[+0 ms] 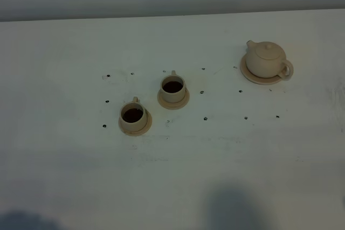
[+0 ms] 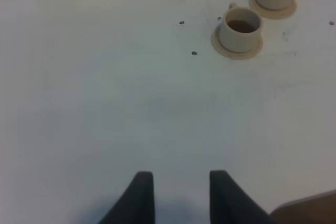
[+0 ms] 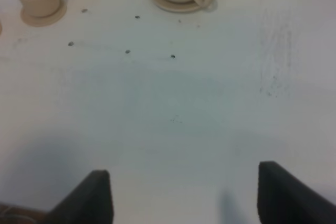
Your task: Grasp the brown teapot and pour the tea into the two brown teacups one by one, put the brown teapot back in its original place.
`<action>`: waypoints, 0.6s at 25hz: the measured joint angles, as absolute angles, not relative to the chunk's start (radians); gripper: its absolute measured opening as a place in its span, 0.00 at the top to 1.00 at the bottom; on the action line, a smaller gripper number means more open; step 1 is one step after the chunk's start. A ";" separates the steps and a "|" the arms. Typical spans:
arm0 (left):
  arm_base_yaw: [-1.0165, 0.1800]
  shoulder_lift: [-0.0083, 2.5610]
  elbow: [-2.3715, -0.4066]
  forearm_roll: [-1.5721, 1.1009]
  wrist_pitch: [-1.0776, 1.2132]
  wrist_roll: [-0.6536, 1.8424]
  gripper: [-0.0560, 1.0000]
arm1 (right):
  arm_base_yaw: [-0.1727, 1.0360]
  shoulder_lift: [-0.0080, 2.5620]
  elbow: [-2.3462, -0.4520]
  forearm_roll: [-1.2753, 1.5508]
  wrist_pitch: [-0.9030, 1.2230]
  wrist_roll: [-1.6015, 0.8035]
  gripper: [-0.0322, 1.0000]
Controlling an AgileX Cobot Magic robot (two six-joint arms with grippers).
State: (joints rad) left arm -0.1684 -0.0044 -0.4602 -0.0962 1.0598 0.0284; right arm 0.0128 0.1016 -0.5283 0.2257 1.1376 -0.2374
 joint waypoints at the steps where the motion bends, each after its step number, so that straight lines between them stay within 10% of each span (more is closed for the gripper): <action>1: -0.168 -0.004 -0.460 -0.096 1.060 0.028 0.72 | 0.013 0.102 -0.528 0.227 1.138 -0.237 0.40; 15: -0.168 -0.004 -0.460 -0.096 1.060 0.028 0.72 | 0.013 0.102 -0.528 0.228 1.137 -0.236 0.40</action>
